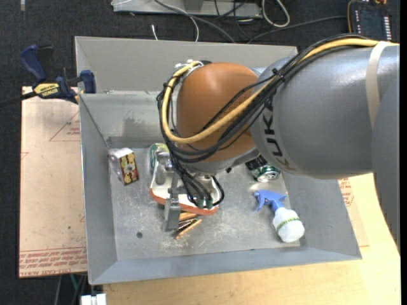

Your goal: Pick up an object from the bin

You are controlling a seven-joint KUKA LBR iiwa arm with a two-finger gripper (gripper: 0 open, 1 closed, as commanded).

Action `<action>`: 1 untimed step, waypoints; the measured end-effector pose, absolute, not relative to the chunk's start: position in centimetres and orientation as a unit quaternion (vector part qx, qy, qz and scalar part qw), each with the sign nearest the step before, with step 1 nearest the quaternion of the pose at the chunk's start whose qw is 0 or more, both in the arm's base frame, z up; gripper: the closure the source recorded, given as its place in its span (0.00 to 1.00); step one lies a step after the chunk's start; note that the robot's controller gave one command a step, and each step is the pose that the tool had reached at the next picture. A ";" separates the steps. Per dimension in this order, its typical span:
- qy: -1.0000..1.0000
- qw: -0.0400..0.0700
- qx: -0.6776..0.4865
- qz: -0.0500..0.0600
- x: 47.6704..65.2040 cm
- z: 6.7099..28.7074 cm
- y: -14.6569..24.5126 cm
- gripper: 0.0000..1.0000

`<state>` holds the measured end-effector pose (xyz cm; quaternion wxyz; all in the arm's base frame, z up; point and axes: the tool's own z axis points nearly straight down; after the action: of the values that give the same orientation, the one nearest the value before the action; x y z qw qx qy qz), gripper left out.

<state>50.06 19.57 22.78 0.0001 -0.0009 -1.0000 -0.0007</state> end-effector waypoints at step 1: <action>-1.000 0.000 0.019 -0.003 50.8 22.6 18.0 0.00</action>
Offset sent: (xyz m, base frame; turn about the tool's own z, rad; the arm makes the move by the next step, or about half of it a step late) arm -0.0214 -0.0050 -0.0265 -0.0903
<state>50.82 17.98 22.57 0.0000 0.0190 -0.9998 -0.0025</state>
